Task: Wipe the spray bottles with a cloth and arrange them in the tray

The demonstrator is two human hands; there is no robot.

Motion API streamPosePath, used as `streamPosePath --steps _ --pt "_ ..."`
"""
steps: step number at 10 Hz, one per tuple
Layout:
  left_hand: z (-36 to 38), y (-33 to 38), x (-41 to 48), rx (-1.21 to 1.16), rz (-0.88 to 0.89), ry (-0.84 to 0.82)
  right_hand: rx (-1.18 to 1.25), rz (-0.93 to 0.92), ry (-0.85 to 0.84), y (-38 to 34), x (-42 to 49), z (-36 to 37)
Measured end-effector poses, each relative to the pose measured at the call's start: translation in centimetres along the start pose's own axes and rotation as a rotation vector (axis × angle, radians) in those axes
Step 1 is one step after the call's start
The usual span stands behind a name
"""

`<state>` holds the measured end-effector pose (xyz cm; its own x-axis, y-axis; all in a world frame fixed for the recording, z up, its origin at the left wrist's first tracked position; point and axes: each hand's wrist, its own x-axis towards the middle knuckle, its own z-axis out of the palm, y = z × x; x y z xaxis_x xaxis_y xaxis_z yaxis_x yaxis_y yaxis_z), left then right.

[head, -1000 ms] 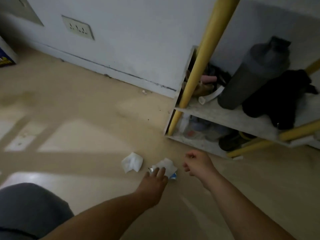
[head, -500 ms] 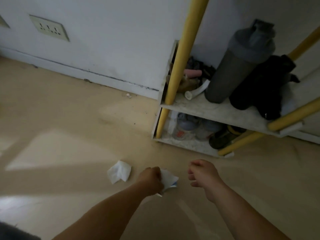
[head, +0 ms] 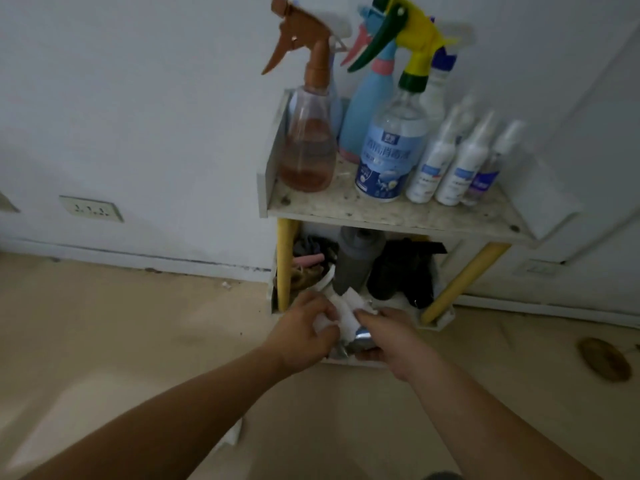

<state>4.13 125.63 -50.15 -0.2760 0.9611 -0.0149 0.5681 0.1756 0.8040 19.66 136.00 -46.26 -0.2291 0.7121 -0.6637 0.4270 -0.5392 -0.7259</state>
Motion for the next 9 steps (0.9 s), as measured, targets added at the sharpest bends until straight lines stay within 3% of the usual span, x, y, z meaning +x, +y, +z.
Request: streamPosePath --steps 1,2,3,4,5,6,9 --pt "0.2 0.4 0.8 0.268 0.141 0.051 0.068 0.078 0.123 -0.6 1.7 -0.1" --pt "2.3 -0.4 1.7 0.582 0.315 0.177 0.135 0.133 0.107 0.1 4.4 1.0" --pt "3.8 -2.9 2.9 0.791 0.379 0.149 0.2 0.135 0.033 1.5 7.3 2.8" --pt "3.9 -4.7 4.2 0.899 0.329 0.122 0.336 0.092 0.017 2.4 8.9 4.2" --pt "3.9 -4.2 5.6 0.872 0.353 0.048 0.381 -0.001 0.123 2.7 9.1 4.8" --pt "3.8 -4.1 6.5 0.823 0.315 0.005 0.222 -0.024 0.233 2.9 8.6 4.5" --pt "2.1 -0.7 4.9 0.722 0.076 0.008 -0.147 -0.041 0.159 0.1 4.5 1.3"
